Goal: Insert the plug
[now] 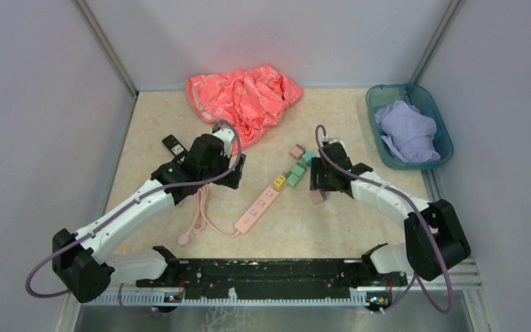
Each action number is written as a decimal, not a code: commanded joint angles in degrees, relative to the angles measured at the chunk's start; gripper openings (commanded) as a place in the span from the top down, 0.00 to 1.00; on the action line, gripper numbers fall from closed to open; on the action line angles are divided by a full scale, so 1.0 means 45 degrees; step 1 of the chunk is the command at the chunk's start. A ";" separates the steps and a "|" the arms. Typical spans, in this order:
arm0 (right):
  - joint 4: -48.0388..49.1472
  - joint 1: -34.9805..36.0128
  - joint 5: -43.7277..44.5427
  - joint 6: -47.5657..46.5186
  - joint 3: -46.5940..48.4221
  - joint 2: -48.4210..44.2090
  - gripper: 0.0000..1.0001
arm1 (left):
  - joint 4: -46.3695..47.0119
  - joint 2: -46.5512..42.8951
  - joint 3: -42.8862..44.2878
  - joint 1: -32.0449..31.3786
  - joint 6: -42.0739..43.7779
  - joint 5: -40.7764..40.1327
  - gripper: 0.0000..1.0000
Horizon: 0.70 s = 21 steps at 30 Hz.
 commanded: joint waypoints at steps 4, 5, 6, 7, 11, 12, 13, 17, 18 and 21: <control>0.0257 0.0069 -0.0822 0.0383 -0.0565 -0.0512 0.34 | 0.0136 -0.0045 -0.0099 0.0102 0.0085 0.0244 0.00; 0.0378 0.0086 -0.0911 0.0383 -0.0652 -0.0453 0.34 | 0.0141 -0.0046 -0.0091 0.0102 0.0075 0.0259 0.00; 0.0498 0.0113 -0.1028 0.0378 -0.0738 -0.0395 0.33 | 0.0137 -0.0046 -0.0100 0.0102 0.0084 0.0282 0.00; 0.0635 0.0150 -0.1116 0.0382 -0.0812 -0.0336 0.33 | 0.0151 -0.0055 -0.0101 0.0114 0.0075 0.0285 0.00; 0.0715 0.0584 -0.1220 0.0493 -0.0705 -0.0111 0.32 | 0.0156 0.0026 -0.0103 0.0140 0.0103 0.0323 0.00; 0.0692 0.0739 -0.1244 0.0558 -0.0640 -0.0086 0.32 | 0.0156 0.0044 -0.0092 0.0155 0.0099 0.0347 0.00; 0.0689 0.0900 -0.1328 0.0634 -0.0598 -0.0070 0.32 | 0.0156 0.0051 -0.0100 0.0160 0.0104 0.0369 0.00; 0.0822 0.1596 -0.1822 0.0893 -0.0396 -0.0103 0.32 | 0.0158 0.0081 -0.0101 0.0179 0.0083 0.0491 0.00; 0.0881 0.1754 -0.2025 0.0908 -0.0360 -0.0092 0.32 | 0.0156 0.0087 -0.0101 0.0180 0.0085 0.0495 0.00; 0.1022 0.2097 -0.2290 0.0759 -0.0282 -0.0211 0.32 | 0.0156 0.0091 -0.0087 0.0199 0.0071 0.0532 0.00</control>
